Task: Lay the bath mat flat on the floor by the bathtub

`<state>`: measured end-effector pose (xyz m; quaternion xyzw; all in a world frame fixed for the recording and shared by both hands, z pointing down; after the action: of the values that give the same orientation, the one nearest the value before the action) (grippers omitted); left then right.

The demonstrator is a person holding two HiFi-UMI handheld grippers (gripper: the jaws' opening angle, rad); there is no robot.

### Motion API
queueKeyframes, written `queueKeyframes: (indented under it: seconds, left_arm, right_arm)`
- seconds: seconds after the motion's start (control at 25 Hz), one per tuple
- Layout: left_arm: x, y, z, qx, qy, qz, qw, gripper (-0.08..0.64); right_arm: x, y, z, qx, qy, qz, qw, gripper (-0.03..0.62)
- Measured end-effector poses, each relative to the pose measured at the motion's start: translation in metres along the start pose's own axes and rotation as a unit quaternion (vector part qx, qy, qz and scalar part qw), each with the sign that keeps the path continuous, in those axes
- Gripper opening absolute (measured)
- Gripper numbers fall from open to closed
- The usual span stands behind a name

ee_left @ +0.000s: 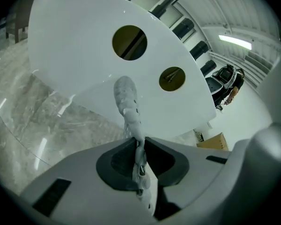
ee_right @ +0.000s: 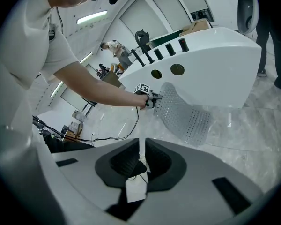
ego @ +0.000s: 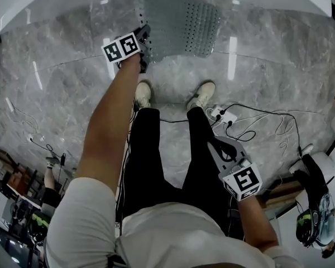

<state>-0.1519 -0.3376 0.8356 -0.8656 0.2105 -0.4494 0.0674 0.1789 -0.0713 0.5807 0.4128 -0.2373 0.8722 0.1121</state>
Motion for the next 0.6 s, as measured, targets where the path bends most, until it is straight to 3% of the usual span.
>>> queueKeyframes:
  seconds: [0.24, 0.6]
  left_arm:
    - [-0.007, 0.005, -0.051, 0.006, 0.031, -0.009, 0.9995, 0.063]
    - [-0.019, 0.010, -0.117, 0.018, 0.085, -0.058, 0.9945, 0.080]
  right_arm:
    - [0.033, 0.005, -0.018, -0.034, 0.002, -0.023, 0.999, 0.055]
    - [0.066, 0.025, -0.048, -0.036, 0.000, -0.041, 0.998, 0.055]
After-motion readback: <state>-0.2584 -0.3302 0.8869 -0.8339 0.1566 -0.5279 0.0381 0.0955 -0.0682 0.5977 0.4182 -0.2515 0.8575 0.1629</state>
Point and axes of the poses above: the fingertips, and each gripper's own axes: x forward along the fingers, z to its right, y out of its top, the point moved 8 cm from there along -x, backward along the fingers, and after that the axes turned 8 degrees about -z, right-handed, at the moved point
